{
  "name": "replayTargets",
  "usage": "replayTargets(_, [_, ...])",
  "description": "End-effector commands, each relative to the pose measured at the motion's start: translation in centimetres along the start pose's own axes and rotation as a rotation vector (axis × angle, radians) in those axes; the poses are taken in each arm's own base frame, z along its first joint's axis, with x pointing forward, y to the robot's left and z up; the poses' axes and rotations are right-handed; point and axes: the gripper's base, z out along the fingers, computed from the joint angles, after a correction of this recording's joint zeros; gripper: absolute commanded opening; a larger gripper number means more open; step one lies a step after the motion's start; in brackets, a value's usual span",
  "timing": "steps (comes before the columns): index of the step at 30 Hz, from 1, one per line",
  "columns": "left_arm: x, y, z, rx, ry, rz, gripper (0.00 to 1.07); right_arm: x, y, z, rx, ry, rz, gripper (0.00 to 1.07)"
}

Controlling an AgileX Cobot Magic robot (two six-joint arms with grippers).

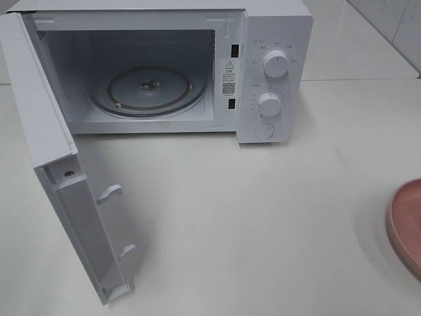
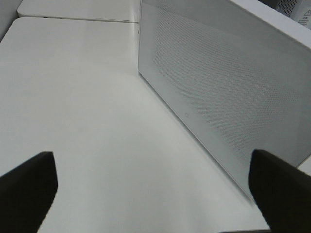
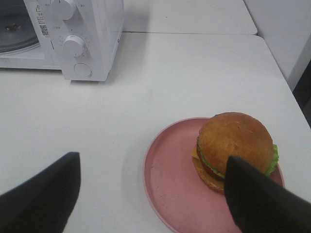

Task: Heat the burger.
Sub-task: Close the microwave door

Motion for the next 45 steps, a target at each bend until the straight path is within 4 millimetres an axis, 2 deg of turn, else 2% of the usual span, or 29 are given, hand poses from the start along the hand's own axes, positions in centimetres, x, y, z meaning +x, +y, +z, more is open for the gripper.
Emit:
replayTargets(1, [0.0, 0.0, 0.0, -0.004, -0.009, -0.003, 1.0, 0.2, 0.0, -0.3, 0.006, -0.026, 0.001, 0.76])
replayTargets(28, [-0.2, 0.0, 0.0, -0.008, -0.018, -0.025, 0.98, 0.2, 0.0, -0.3, 0.006, -0.026, 0.001, 0.76])
replayTargets(29, [-0.5, 0.0, 0.0, -0.009, -0.018, -0.026, 0.93, 0.2, 0.0, -0.3, 0.006, -0.026, 0.001, 0.76])
replayTargets(31, [-0.7, 0.0, 0.2, -0.01, -0.013, -0.027, 0.89, 0.2, 0.0, -0.3, 0.006, -0.026, 0.001, 0.76])
replayTargets(32, [-0.9, 0.1, 0.5, -0.011, 0.01, -0.03, 0.8, 0.2, 0.0, -0.3, 0.006, -0.026, 0.001, 0.76])
replayTargets(33, [-0.9, 0.1, 0.5, -0.011, 0.01, -0.03, 0.8, 0.2, 0.0, -0.3, 0.006, -0.026, 0.001, 0.76])
replayTargets(34, [-1.4, 0.1, 0.9, -0.011, 0.024, -0.031, 0.7, 0.2, 0.0, -0.3, 0.006, -0.026, 0.001, 0.76])
replayTargets(35, [-1.7, 0.1, 1.0, -0.011, 0.023, -0.033, 0.65, 0.2, 0.0, -0.3, 0.006, -0.026, 0.001, 0.76])
replayTargets(36, [-1.7, 0.1, 1.0, -0.011, 0.023, -0.033, 0.65, 0.2, 0.0, -0.3, 0.006, -0.026, 0.001, 0.76])
replayTargets(37, [-2.4, 0.1, 1.4, -0.01, 0.008, -0.037, 0.57, 0.2, 0.0, -0.3, 0.006, -0.026, 0.001, 0.76])
replayTargets(39, [-2.8, 0.1, 1.7, -0.01, -0.006, -0.039, 0.53, 0.2, 0.0, -0.3, 0.006, -0.026, 0.001, 0.76])
replayTargets(40, [-3.4, 0.1, 2.2, -0.01, -0.026, -0.042, 0.46, 0.2, 0.0, -0.3, 0.006, -0.026, 0.001, 0.76])
replayTargets(41, [-3.4, 0.1, 2.2, -0.01, -0.026, -0.042, 0.46, 0.2, 0.0, -0.3, 0.006, -0.026, 0.001, 0.76])
replayTargets(43, [-4.2, 0.2, 3.1, -0.013, -0.029, -0.047, 0.34, 0.2, 0.0, -0.3, 0.006, -0.026, 0.001, 0.76])
replayTargets(44, [-4.2, 0.2, 3.1, -0.013, -0.029, -0.047, 0.34, 0.2, 0.0, -0.3, 0.006, -0.026, 0.001, 0.76])
replayTargets(45, [-4.4, 0.3, 3.7, -0.016, -0.025, -0.05, 0.22, 0.2, 0.0, -0.3, 0.006, -0.026, 0.002, 0.76])
